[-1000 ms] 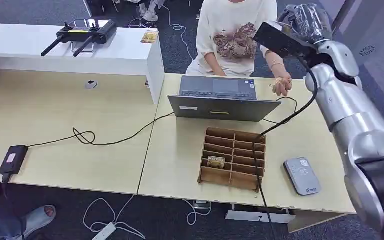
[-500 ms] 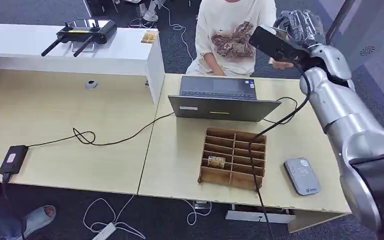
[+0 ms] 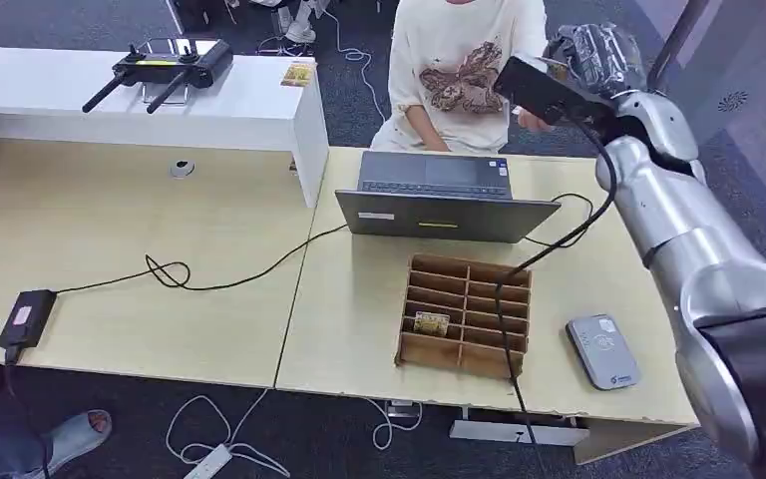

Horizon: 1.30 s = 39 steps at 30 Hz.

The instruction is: Pass the card to the sensor for recognition and then transmit it.

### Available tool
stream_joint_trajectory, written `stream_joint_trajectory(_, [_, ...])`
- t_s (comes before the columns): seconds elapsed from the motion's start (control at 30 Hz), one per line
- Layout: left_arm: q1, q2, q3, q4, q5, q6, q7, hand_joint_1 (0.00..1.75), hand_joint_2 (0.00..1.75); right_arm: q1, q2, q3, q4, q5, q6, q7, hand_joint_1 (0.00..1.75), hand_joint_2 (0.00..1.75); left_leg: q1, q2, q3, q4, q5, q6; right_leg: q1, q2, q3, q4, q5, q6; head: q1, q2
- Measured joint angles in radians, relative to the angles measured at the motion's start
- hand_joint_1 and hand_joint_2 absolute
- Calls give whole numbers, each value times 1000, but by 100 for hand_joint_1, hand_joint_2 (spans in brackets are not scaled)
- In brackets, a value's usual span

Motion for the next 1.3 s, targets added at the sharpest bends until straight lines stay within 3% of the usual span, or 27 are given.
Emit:
stream_joint_trajectory(0.03, [0,0,0,0,0,0,-1,0,0,0,0,0,1,-2,-1,1,126,175,0,0,0,0,0,0,0,0,0,0,0,0,0,0])
stream_joint_trajectory(0.1, [0,0,1,0,1,0,-2,0,0,1,0,0,2,-2,-2,2,119,175,0,0,0,0,0,0,0,0,0,0,0,0,0,0])
stream_joint_trajectory(0.13, [0,0,1,0,1,0,-2,0,0,1,0,0,2,-2,-2,2,26,175,0,0,0,0,0,0,0,0,0,0,0,0,0,0])
stream_joint_trajectory(0.17, [0,0,1,0,1,0,-2,0,0,2,0,0,2,-2,-3,2,0,175,0,0,0,0,0,0,0,0,0,0,0,0,0,0])
stream_joint_trajectory(0.53, [0,0,1,0,0,0,-1,0,0,17,0,-4,1,-21,-24,-5,0,175,0,0,0,0,0,0,0,0,0,0,0,0,0,0])
stream_joint_trajectory(0.77, [0,0,1,0,1,-8,-3,0,0,36,-4,-41,-10,-82,-65,-44,0,175,0,0,0,0,0,0,0,0,0,0,0,0,0,0])
stream_joint_trajectory(0.9, [0,0,1,0,1,-13,-5,0,0,57,-5,-99,-37,-196,-62,-118,0,175,0,0,0,0,0,0,0,0,0,0,0,0,0,0])
stream_joint_trajectory(1.2, [1,0,1,0,4,-23,-6,0,0,180,-6,-251,-145,-460,39,-259,0,175,0,0,0,0,0,0,0,0,0,0,0,0,0,0])
stream_joint_trajectory(1.3, [1,0,1,0,2,-31,-6,0,0,251,-9,-286,-229,-556,75,-277,0,175,0,0,0,0,0,0,0,0,0,0,0,0,0,0])
